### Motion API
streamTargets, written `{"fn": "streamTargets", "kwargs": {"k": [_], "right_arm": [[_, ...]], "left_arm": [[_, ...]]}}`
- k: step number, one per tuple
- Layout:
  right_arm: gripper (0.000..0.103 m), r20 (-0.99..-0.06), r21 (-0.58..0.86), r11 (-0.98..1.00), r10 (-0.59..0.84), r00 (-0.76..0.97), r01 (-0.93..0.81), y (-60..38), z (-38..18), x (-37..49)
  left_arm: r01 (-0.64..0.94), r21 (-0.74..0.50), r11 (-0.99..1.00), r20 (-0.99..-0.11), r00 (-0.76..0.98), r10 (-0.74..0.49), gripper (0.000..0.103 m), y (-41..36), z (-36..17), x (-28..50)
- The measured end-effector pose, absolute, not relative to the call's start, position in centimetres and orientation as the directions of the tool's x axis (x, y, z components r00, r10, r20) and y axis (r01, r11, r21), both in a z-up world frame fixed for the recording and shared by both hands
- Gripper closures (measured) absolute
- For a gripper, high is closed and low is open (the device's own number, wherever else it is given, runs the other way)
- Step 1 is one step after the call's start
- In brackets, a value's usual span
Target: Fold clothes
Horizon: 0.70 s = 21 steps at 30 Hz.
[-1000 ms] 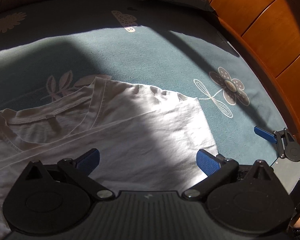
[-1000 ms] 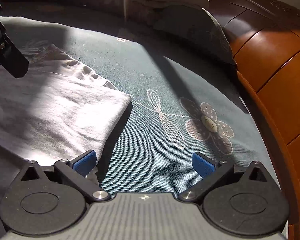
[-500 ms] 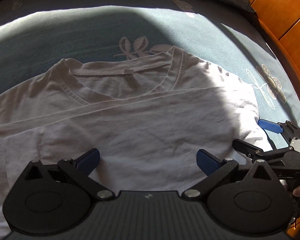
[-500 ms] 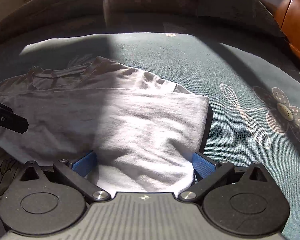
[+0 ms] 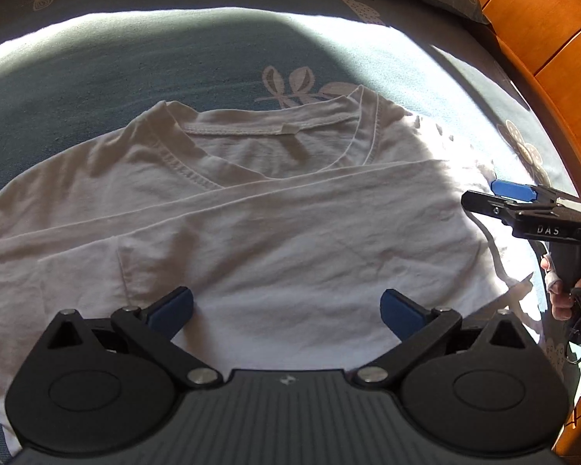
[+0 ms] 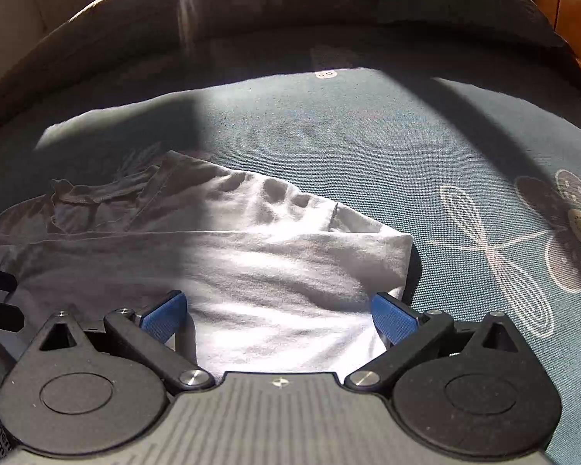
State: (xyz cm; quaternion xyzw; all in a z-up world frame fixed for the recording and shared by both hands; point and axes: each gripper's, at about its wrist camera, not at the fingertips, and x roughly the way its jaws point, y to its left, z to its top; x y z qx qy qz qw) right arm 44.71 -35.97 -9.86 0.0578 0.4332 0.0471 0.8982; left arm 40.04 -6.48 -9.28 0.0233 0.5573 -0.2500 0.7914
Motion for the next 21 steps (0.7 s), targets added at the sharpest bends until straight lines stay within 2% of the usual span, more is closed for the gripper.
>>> {"fn": "streamTargets", "kwargs": {"k": [5, 8, 11, 14, 16, 19, 21], "right_arm": [[0.0, -0.773, 0.15, 0.986, 0.073, 0.63, 0.07, -38.2, -8.4, 45.8], [0.0, -0.748, 0.172, 0.985, 0.134, 0.65, -0.006, -36.5, -6.7, 44.2], [0.0, -0.763, 0.147, 0.983, 0.184, 0.62, -0.112, -33.1, -7.0, 42.0], [0.0, -0.82, 0.075, 0.986, 0.147, 0.554, -0.151, -30.6, -9.4, 39.6], [0.0, -0.812, -0.031, 0.982, 0.084, 0.578, -0.186, -29.2, -9.7, 38.1], [0.0, -0.825, -0.028, 0.986, 0.072, 0.561, -0.167, -28.5, -8.6, 38.0], [0.0, -0.788, -0.017, 0.983, 0.101, 0.607, -0.185, -27.7, -7.8, 38.2]], "left_arm": [[0.441, -0.219, 0.871, -0.892, 0.272, -0.362, 0.001, -5.4, -8.5, 39.8], [0.455, -0.208, 0.866, -0.894, 0.27, -0.357, 0.001, -5.4, -8.9, 39.7], [0.492, -0.182, 0.851, -0.894, 0.277, -0.351, 0.001, -5.6, -9.6, 39.2], [0.531, -0.16, 0.832, -0.896, 0.276, -0.348, 0.001, -5.6, -9.3, 38.7], [0.54, -0.151, 0.828, -0.896, 0.279, -0.345, 0.001, -5.4, -8.7, 38.4], [0.548, -0.144, 0.824, -0.868, 0.33, -0.372, 0.001, -4.9, -7.4, 38.0], [0.544, -0.156, 0.825, -0.854, 0.346, -0.389, 0.001, -4.9, -7.3, 38.2]]}}
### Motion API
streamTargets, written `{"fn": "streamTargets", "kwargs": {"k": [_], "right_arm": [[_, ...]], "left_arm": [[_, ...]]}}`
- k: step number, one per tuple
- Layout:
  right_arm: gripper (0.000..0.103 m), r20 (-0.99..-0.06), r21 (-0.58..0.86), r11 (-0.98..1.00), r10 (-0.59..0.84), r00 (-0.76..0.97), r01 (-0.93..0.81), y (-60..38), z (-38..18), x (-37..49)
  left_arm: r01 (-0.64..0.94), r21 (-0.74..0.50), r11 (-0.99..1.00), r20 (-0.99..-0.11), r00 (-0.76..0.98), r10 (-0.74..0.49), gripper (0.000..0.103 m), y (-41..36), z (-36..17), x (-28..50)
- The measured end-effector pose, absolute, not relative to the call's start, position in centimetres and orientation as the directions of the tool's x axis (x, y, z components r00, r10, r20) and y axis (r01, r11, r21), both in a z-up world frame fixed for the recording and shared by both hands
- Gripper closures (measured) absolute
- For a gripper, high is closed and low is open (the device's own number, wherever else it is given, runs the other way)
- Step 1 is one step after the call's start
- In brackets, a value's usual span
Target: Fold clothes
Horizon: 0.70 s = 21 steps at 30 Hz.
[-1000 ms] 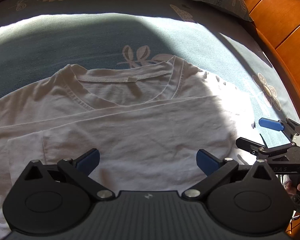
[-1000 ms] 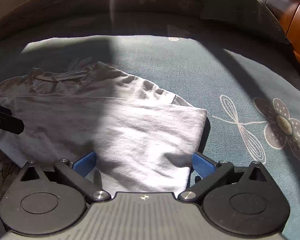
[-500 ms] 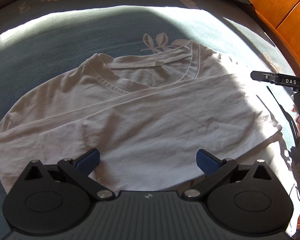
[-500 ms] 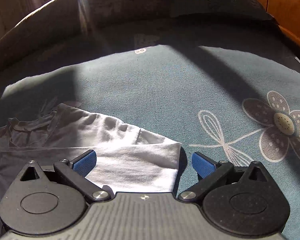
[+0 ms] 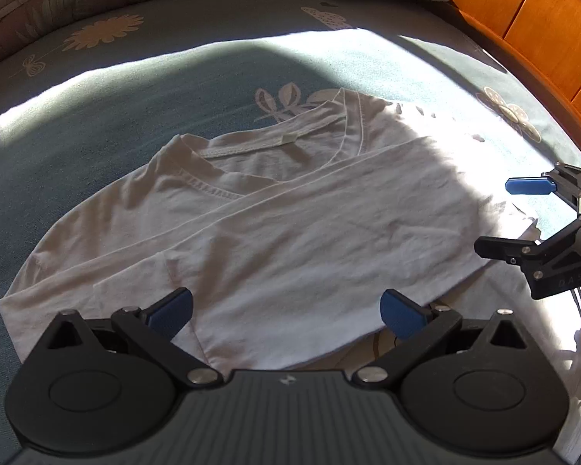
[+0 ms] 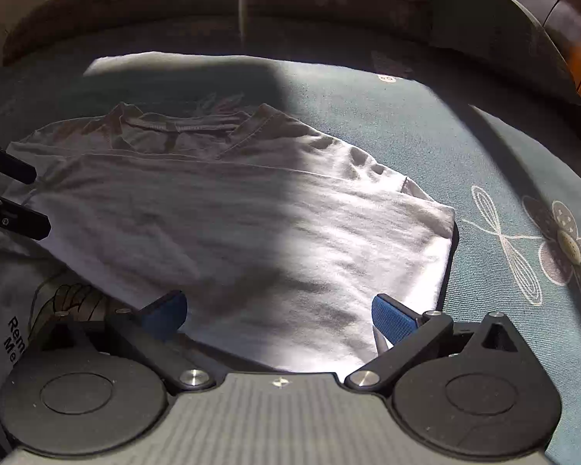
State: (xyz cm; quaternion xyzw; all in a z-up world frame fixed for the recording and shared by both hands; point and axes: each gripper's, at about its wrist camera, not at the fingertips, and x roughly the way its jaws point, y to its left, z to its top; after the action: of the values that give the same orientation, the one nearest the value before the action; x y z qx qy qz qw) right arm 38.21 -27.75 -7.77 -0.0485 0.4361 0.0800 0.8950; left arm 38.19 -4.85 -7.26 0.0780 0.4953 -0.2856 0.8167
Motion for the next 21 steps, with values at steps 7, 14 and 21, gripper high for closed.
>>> {"fn": "streamTargets", "kwargs": {"k": [7, 14, 21], "right_arm": [[0.0, -0.826, 0.005, 0.984, 0.105, 0.554, -0.179, -26.3, -9.7, 38.8], [0.0, -0.841, -0.019, 0.979, 0.094, 0.533, -0.203, -26.3, -9.9, 38.1], [0.0, -0.8, 0.08, 0.993, 0.116, 0.589, -0.087, -29.0, -6.9, 39.2]], "left_arm": [[0.473, -0.151, 0.868, -0.882, 0.332, -0.335, 0.001, -3.4, -8.9, 38.8], [0.529, -0.11, 0.842, -0.871, 0.357, -0.338, 0.001, -4.4, -8.7, 39.7], [0.524, -0.094, 0.846, -0.886, 0.344, -0.312, 0.001, -3.8, -9.9, 39.8]]}}
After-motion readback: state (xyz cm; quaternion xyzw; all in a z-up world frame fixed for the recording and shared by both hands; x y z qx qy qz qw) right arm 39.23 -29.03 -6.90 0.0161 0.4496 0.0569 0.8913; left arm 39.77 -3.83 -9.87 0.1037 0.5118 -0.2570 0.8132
